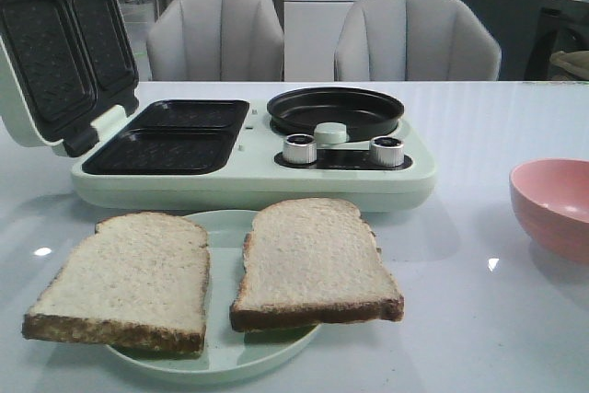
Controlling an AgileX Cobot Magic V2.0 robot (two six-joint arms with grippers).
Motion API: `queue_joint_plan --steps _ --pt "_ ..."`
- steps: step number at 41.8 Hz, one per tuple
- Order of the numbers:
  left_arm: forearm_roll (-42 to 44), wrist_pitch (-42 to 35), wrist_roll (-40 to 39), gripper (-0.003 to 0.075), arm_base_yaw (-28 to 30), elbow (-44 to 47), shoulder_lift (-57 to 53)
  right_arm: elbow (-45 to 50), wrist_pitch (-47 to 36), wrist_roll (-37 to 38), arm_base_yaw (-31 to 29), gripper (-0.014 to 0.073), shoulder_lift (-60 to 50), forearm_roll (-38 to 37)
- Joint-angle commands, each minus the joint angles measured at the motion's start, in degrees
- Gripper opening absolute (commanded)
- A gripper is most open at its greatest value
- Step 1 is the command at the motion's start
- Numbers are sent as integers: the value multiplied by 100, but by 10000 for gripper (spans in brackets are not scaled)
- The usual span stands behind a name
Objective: Make breakfast with bread and shrimp
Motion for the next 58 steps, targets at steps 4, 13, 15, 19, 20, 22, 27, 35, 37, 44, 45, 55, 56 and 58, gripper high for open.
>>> queue_joint_plan --steps 4,13,15,19,20,22,27,35,37,44,45,55,56,58 --pt "-2 -625 451 591 -1080 66 115 -199 -322 -2 -28 535 7 -14" --pt "724 -734 693 591 -2724 308 548 -199 -317 -2 -28 535 7 -14" --pt "1035 -681 679 592 -3140 308 735 -199 -317 -2 -28 535 7 -14" --pt "1450 -568 475 591 -3737 308 1180 -199 -317 -2 -28 535 7 -14" --pt "1614 -500 379 591 -3940 308 1340 -199 -317 -2 -28 535 7 -14" --pt "2012 -353 59 591 -4316 308 1636 -199 -317 -2 -28 535 7 -14" --pt "3644 155 -1396 587 -5350 308 2343 -199 -317 -2 -28 535 7 -14" --pt "6125 871 -3292 581 -6524 308 3416 -199 -317 -2 -28 535 7 -14" --pt "6597 822 -3544 580 -6550 308 3661 -199 -317 -2 -28 535 7 -14" --pt "7212 814 -3911 580 -6312 297 4306 -199 -317 -2 -28 535 7 -14" --pt "7236 814 -3911 580 -6254 297 4357 -199 -317 -2 -28 535 7 -14" --pt "7416 611 -3989 578 -5871 297 4527 -199 -317 -2 -28 535 7 -14" --pt "7428 611 -3989 572 -5841 297 4537 -199 -317 -2 -28 535 7 -14" --pt "7471 611 -3989 553 -5800 297 4537 -199 -317 -2 -28 535 7 -14"
